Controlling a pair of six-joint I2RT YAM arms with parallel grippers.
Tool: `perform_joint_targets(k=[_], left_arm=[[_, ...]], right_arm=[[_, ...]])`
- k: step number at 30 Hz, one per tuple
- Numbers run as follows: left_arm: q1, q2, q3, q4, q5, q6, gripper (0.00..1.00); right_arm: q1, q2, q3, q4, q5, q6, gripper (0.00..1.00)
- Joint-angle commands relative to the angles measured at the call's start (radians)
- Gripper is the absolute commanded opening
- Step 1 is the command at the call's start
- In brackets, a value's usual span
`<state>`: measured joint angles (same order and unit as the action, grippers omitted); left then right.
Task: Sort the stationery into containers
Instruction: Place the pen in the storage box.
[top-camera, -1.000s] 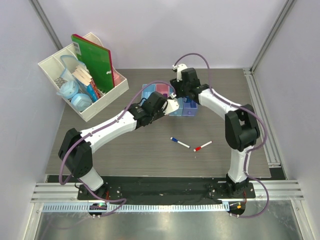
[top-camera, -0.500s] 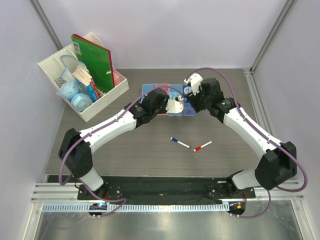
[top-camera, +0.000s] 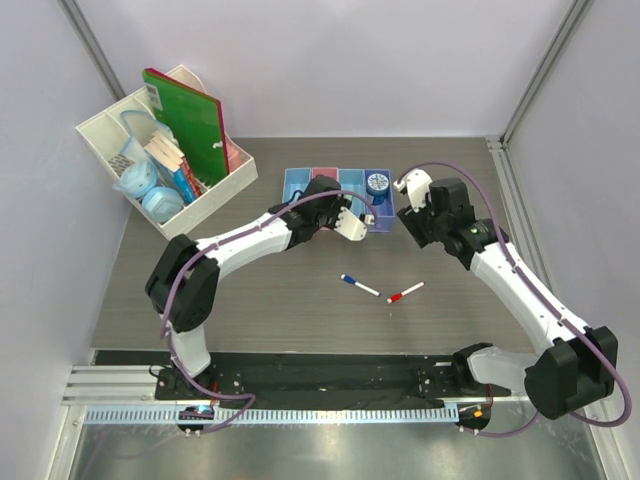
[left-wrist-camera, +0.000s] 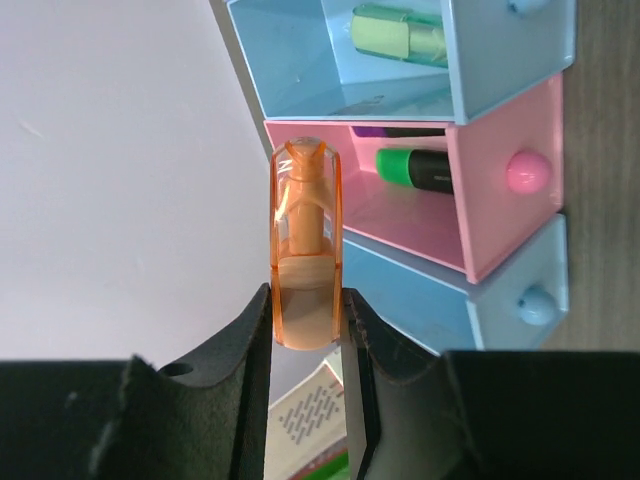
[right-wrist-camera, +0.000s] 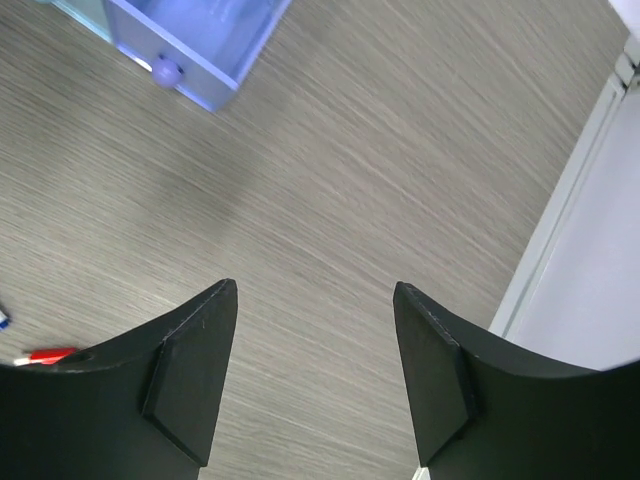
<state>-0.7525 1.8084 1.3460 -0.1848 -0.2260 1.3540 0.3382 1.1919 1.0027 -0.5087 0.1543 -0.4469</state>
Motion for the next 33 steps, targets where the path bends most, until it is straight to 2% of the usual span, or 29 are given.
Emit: perform_joint_targets(k=[1,5,11,13,19,26,33], left_arm=[[0.054,0.04,0.074,0.113,0.068,0.206,0.0],[0.096,0.065,0.108,0.148,0.163,0.314,0.0],[0.133,0.08,0.084,0.237,0.292,0.474,0.0],[0.142,0.072,0.058,0.24,0.376,0.517,0.0],[0.145,0.086,0.027,0.263,0.462,0.573,0.0],[0.143,0.117,-0.048,0.412,0.548,0.576,0.0],[0.143,0.201,-0.033,0.502,0.553,0.56,0.0]], right_arm=[[-0.048,-0.066,-0.047,0.01,0.007,-0.022,0.69],[-0.073,-0.104,-0.102,0.033,0.021,-0.029,0.69],[-0.097,-0.147,-0.105,0.047,0.03,-0.036,0.69],[-0.102,-0.159,-0.104,0.048,0.03,-0.038,0.69],[-0.116,-0.201,-0.131,0.05,0.034,-0.053,0.69],[-0.128,-0.256,-0.18,0.052,0.019,-0.061,0.69],[-0.133,-0.291,-0.216,0.053,0.005,-0.07,0.69]])
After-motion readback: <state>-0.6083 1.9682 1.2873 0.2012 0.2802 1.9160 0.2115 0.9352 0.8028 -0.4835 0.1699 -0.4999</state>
